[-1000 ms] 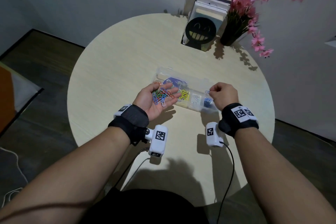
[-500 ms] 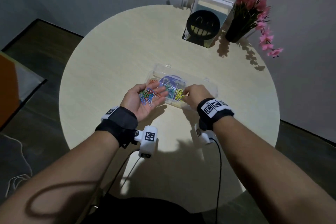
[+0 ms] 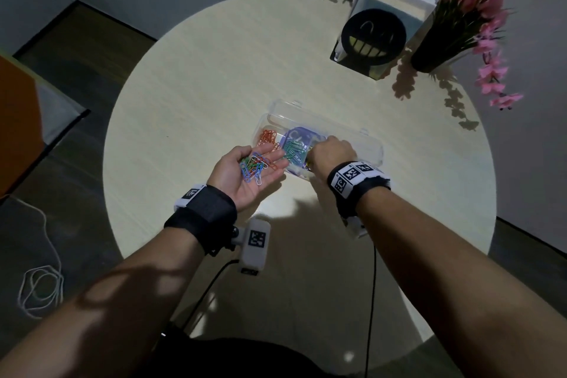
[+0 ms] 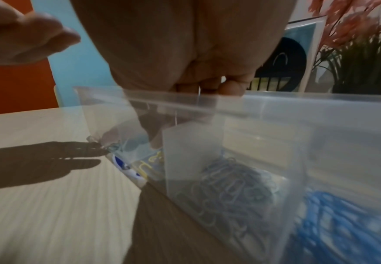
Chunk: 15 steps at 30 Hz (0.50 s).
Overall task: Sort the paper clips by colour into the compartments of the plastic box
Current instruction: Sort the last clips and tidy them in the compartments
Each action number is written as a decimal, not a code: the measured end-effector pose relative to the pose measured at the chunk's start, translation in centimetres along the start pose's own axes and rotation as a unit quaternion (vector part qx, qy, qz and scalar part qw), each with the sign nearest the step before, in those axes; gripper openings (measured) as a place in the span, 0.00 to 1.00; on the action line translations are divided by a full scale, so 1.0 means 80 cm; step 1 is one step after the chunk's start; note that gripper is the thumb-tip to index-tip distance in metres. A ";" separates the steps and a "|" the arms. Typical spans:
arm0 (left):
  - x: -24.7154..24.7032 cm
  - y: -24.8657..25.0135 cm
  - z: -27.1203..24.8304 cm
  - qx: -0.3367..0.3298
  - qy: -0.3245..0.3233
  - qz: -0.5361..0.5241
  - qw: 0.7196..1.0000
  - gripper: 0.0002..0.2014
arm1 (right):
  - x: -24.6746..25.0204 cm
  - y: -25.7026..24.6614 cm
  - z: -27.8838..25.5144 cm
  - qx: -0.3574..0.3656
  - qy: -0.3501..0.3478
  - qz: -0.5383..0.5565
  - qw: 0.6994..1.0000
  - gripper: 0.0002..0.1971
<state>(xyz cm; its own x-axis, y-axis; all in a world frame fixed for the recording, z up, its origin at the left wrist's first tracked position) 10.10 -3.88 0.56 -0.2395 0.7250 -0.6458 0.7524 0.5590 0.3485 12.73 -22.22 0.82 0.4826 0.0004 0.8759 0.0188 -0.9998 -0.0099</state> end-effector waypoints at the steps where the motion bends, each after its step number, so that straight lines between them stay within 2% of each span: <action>1: 0.000 0.000 0.001 0.002 0.002 -0.003 1.000 0.20 | 0.001 -0.001 0.002 0.005 -0.006 -0.016 1.000 0.13; 5: -0.001 0.003 0.004 0.006 0.010 -0.008 1.000 0.20 | 0.001 -0.006 0.007 0.028 -0.037 -0.041 0.998 0.11; 15: 0.000 0.005 -0.001 -0.002 0.008 -0.010 1.000 0.20 | -0.010 0.001 0.015 0.000 -0.054 0.041 0.998 0.08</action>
<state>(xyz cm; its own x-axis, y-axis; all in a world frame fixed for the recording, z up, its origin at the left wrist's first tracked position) 10.37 -3.67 0.74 -0.2644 0.7196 -0.6420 0.7446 0.5754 0.3383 13.44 -22.23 -0.45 0.5739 -0.0795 0.8151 -0.0243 -0.9965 -0.0802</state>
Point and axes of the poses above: each hand's wrist, its own z-axis towards the middle knuckle, its own x-axis out of the back of the hand, y = z × x, the point moved 1 cm from there along z, towards the middle knuckle, and after that the axes turned 7 degrees about z, right-handed, at the moved point
